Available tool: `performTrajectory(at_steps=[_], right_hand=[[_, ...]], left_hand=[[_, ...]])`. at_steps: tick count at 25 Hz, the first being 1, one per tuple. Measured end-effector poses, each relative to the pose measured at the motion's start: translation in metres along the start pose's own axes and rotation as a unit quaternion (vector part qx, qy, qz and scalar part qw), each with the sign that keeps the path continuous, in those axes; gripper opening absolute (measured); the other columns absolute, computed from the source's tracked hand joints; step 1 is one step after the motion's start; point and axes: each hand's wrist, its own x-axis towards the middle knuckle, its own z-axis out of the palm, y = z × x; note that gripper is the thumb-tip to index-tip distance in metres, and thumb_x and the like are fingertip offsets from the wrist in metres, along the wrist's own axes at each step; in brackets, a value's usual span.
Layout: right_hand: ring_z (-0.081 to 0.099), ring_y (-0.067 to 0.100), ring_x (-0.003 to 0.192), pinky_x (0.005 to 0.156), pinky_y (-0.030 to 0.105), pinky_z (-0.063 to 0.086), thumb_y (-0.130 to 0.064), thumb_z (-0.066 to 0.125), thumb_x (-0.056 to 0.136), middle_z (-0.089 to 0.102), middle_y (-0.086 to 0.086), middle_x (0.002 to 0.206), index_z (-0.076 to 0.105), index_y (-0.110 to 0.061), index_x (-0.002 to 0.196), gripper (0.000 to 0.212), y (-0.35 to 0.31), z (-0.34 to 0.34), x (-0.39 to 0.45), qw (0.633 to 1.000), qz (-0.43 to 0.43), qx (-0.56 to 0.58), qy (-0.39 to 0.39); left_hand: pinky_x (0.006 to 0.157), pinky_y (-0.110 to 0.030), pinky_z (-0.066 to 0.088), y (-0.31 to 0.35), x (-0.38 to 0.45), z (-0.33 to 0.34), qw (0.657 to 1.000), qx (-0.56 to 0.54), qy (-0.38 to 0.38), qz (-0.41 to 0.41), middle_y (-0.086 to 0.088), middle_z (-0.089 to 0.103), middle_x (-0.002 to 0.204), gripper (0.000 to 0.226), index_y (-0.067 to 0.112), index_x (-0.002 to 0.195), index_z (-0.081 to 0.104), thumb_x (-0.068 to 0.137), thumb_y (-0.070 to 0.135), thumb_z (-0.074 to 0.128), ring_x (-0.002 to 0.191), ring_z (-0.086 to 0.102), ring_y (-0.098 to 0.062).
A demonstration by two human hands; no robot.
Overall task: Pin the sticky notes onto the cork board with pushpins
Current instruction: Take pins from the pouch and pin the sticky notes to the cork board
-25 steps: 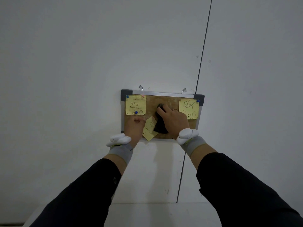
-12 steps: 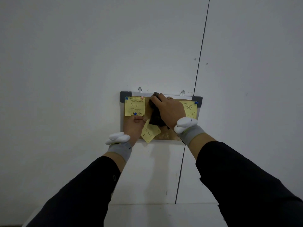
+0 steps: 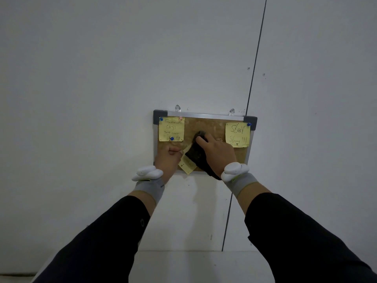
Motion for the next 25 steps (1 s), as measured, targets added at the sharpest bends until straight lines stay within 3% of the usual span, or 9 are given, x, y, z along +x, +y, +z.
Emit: performTrajectory(at_steps=[2, 6, 9, 12, 16, 23, 25], right_hand=[[0.06, 0.032, 0.066, 0.047, 0.028, 0.036, -0.013, 0.062, 0.083, 0.056, 0.01, 0.112, 0.046, -0.019, 0.117, 0.038, 0.001, 0.0, -0.004, 1.0, 0.01, 0.002, -0.01], [0.061, 0.031, 0.066, 0.046, 0.028, 0.04, -0.01, 0.052, 0.09, 0.055, 0.009, 0.116, 0.045, -0.02, 0.118, 0.031, 0.003, -0.007, -0.004, 1.0, 0.01, -0.011, -0.023], [0.06, 0.028, 0.062, 0.048, 0.032, 0.052, -0.012, 0.054, 0.09, 0.056, 0.008, 0.118, 0.045, -0.019, 0.117, 0.029, 0.009, -0.022, 0.006, 1.0, 0.016, 0.001, 0.02], [0.057, 0.028, 0.058, 0.045, 0.028, 0.043, -0.011, 0.058, 0.087, 0.059, 0.011, 0.107, 0.05, -0.014, 0.115, 0.03, 0.016, -0.037, 0.021, 0.998, 0.023, -0.004, 0.066], [0.058, 0.031, 0.064, 0.048, 0.029, 0.038, -0.007, 0.055, 0.086, 0.056, 0.013, 0.109, 0.047, -0.014, 0.118, 0.033, 0.012, -0.031, 0.018, 0.998, 0.054, -0.003, 0.025], [0.06, 0.032, 0.065, 0.047, 0.029, 0.039, -0.009, 0.054, 0.087, 0.055, 0.013, 0.112, 0.045, -0.015, 0.117, 0.032, 0.006, -0.004, -0.015, 0.997, 0.074, 0.01, -0.023], [0.06, 0.032, 0.064, 0.048, 0.029, 0.038, -0.008, 0.052, 0.088, 0.056, 0.012, 0.109, 0.045, -0.016, 0.116, 0.031, 0.005, 0.0, -0.021, 0.996, 0.08, 0.009, -0.037]], left_hand=[[0.065, -0.022, 0.044, -0.001, 0.0, -0.001, 1.0, -0.002, -0.001, -0.004, -0.003, 0.066, 0.096, 0.012, 0.018, 0.094, 0.062, 0.085, 0.025, 0.064, 0.085, 0.062, -0.019], [0.063, -0.021, 0.043, 0.001, -0.004, -0.002, 1.0, 0.001, -0.002, 0.002, -0.002, 0.063, 0.092, 0.009, 0.018, 0.091, 0.06, 0.085, 0.024, 0.064, 0.083, 0.06, -0.019], [0.058, -0.019, 0.043, 0.006, -0.008, 0.001, 1.0, 0.002, -0.003, 0.013, -0.003, 0.062, 0.089, 0.012, 0.011, 0.095, 0.061, 0.087, 0.02, 0.062, 0.076, 0.059, -0.018], [0.048, -0.011, 0.042, 0.012, -0.01, 0.005, 1.0, -0.01, -0.009, 0.016, -0.001, 0.059, 0.08, 0.014, 0.005, 0.098, 0.06, 0.089, 0.016, 0.06, 0.063, 0.054, -0.011], [0.057, -0.02, 0.041, 0.012, -0.012, 0.01, 1.0, -0.009, -0.024, 0.015, -0.003, 0.06, 0.079, 0.005, 0.011, 0.089, 0.058, 0.089, 0.015, 0.06, 0.063, 0.054, -0.011], [0.058, -0.018, 0.041, 0.005, -0.015, 0.009, 0.999, -0.005, -0.032, 0.019, 0.005, 0.058, 0.074, 0.004, 0.013, 0.089, 0.058, 0.088, 0.016, 0.061, 0.063, 0.054, -0.009], [0.067, -0.024, 0.046, 0.005, -0.019, 0.009, 0.999, -0.002, -0.04, 0.023, 0.003, 0.059, 0.074, 0.007, 0.017, 0.082, 0.057, 0.088, 0.015, 0.061, 0.064, 0.055, -0.012]])
